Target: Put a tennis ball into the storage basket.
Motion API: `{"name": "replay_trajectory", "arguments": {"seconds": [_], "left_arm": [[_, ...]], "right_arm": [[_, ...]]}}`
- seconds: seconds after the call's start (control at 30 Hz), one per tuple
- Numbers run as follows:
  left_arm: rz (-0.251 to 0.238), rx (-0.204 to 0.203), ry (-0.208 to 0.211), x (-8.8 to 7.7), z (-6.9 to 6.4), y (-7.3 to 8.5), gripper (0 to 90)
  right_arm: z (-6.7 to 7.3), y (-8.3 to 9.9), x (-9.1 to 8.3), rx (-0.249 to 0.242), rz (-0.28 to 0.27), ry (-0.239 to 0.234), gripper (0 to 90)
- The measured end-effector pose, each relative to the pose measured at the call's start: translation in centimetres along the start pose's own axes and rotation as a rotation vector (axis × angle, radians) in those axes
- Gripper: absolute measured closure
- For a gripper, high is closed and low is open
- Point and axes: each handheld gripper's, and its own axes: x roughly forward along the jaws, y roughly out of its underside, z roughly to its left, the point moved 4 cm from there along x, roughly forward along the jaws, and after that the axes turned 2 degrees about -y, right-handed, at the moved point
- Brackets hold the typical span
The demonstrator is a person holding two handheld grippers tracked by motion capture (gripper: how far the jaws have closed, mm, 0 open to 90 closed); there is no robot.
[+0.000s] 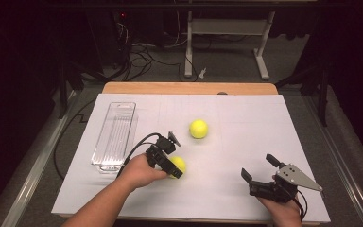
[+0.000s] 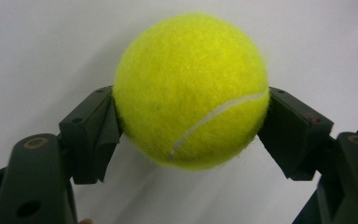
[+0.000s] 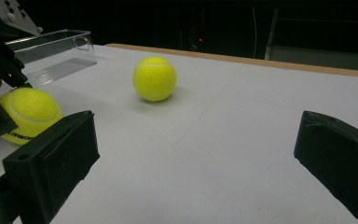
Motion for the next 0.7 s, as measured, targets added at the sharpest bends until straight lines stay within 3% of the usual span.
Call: {"name": "replay_trajectory", "arguments": {"seconds": [0.33,0.7], "left_arm": [[0.005,0.002,-0.009,-0.2,-0.1,0.2,26.7],[0.016,-0.01,0.015,-1.2,-0.2,0.5,26.9]], "right_arm": [[0.0,0.0,0.0,-0.001,-0.001,0.001,0.3],[0.1,0.0,0.1,-0.001,0.003,0.002,0.3]]}}
